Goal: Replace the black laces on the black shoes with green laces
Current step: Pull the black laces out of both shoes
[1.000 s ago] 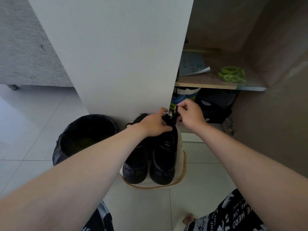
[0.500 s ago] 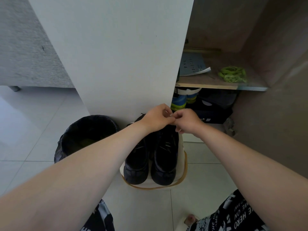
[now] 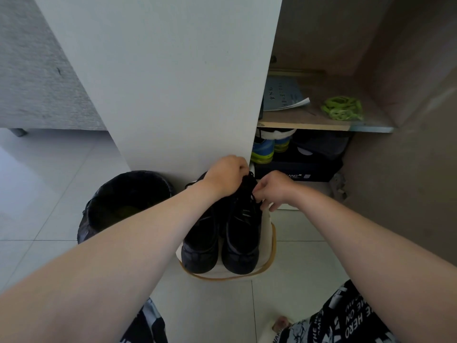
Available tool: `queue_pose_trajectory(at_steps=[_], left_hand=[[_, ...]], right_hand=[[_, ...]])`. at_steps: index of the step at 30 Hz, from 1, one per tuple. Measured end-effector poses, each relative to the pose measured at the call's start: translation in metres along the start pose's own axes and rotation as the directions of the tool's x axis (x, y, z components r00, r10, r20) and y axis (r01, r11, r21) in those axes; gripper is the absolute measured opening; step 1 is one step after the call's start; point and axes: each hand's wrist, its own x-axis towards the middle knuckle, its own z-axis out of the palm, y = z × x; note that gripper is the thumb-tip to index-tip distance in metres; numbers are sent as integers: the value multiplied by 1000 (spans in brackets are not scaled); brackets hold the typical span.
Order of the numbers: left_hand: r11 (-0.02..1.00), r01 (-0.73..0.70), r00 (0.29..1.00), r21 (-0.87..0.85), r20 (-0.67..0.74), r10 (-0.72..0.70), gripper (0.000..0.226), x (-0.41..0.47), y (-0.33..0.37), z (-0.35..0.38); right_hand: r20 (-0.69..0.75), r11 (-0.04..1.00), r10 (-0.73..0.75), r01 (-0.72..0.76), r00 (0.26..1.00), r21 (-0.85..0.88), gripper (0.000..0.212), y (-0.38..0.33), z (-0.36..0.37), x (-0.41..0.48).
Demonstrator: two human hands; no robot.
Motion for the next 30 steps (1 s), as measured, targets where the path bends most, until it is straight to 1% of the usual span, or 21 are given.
queue_pose_trajectory(at_steps=[2,4,5,7,8,9,10,12,14,15,17,18,20,23,25,26,28,30], left_hand=[[985,8,1000,-171,24,-4,16,-3,4,2],[969,29,999,-244,52,-17,12,-6,6,4],[971,23,997,-237,80,-4,13,-8,5,5],[985,25,980,-172,197,9,42,-10,1,8],[994,16,967,-110,253,12,51,-11,-1,11],[999,-2,960,-54,280,17,55,-11,-2,13],[1000,-14,959,-27,281,21,54,-12,-3,15],[998,-2,969,-61,248,17,43,-14,3,15],[988,57,978,-146,208,-25,31,-14,10,11],[982,83,978,-171,205,-47,29,-14,12,10],[984,99,968,-150,244,-60,26,-13,12,8],[988,91,962,-124,268,-55,25,-13,11,7],[996,67,958,-65,283,-46,24,-14,10,6],[996,74,977,-49,202,-63,21,-12,8,6],[994,89,988,-63,131,-81,18,-11,6,4],[997,64,991,-40,119,-58,17,-11,4,4],[1000,3,990,31,141,-7,14,-9,2,5],[999,12,991,30,134,-16,13,-6,2,7]], right_hand=[[-12,1000,-3,3,1000,-8,6,0,1,0],[-7,1000,-3,3,1000,-14,4,-3,2,-3],[-6,1000,4,-4,1000,1,8,-5,2,-4],[-38,995,14,-10,999,94,12,-7,2,-3],[-90,989,12,1,996,148,11,-7,1,-2],[-160,983,0,29,987,180,12,-9,0,-2],[-233,980,-22,67,972,185,13,-9,-2,0],[-355,984,-91,139,930,113,13,-10,-5,0],[-414,975,-162,209,896,72,11,-13,-4,-3],[-433,967,-192,245,881,71,10,-14,-4,-4],[-458,951,-245,303,854,57,8,-17,-2,-6],[-449,947,-255,315,856,64,8,-18,-1,-6],[-384,952,-210,277,899,128,10,-20,-1,-7],[-180,976,-42,79,983,203,12,-17,-1,-7],[-45,989,27,-20,999,145,15,-11,0,-8],[-5,994,34,-34,999,99,16,-8,2,-8],[5,998,6,-6,1000,57,16,-4,5,-7],[-33,997,-32,34,999,67,18,-3,6,-6]])
